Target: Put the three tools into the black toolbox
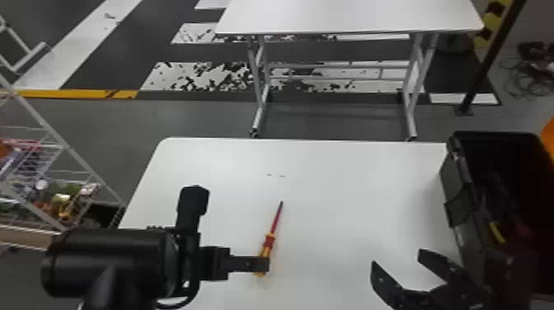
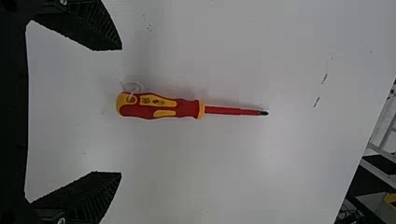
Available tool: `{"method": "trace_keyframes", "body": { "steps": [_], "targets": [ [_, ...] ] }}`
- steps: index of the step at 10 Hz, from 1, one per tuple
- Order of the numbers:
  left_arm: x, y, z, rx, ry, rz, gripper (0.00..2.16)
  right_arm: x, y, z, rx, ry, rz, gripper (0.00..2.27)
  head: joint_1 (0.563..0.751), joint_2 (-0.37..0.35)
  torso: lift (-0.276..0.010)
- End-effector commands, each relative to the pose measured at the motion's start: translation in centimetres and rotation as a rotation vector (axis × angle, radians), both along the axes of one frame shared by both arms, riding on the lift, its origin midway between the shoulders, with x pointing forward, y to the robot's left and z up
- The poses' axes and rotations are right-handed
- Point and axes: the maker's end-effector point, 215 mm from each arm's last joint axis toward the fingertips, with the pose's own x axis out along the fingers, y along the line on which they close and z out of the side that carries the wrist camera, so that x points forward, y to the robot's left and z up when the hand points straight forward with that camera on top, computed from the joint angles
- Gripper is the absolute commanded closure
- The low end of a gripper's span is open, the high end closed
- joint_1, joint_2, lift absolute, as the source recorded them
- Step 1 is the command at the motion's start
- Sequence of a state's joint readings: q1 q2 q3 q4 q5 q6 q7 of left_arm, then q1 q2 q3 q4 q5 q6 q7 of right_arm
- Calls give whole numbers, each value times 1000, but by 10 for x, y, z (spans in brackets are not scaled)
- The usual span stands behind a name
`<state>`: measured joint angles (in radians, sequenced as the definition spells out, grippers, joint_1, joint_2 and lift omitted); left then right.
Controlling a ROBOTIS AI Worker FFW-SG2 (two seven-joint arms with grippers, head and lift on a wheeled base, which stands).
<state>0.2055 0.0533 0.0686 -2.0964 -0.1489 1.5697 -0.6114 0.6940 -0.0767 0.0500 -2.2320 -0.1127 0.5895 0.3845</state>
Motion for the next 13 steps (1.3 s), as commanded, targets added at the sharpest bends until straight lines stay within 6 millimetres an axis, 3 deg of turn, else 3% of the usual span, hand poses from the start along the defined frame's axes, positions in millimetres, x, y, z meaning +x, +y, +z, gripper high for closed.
{"method": "trace_keyframes", "body": {
  "steps": [1,4,8,13],
  "targets": [
    [9,7,0,51,-9,-2,36,1,-2,6,7,-17,-4,100,695,154,-51],
    [20,-2,-18,167,26,-77,39,6,-10,17,27,-55,-20,103,695,150,-51],
    [15,-8,-46,218,103,-124,36,13,-31,24,43,-81,-56,103,695,99,-51],
    [30,-13,-48,225,112,-138,90,17,-38,24,52,-90,-70,103,695,63,-51]
  ]
}}
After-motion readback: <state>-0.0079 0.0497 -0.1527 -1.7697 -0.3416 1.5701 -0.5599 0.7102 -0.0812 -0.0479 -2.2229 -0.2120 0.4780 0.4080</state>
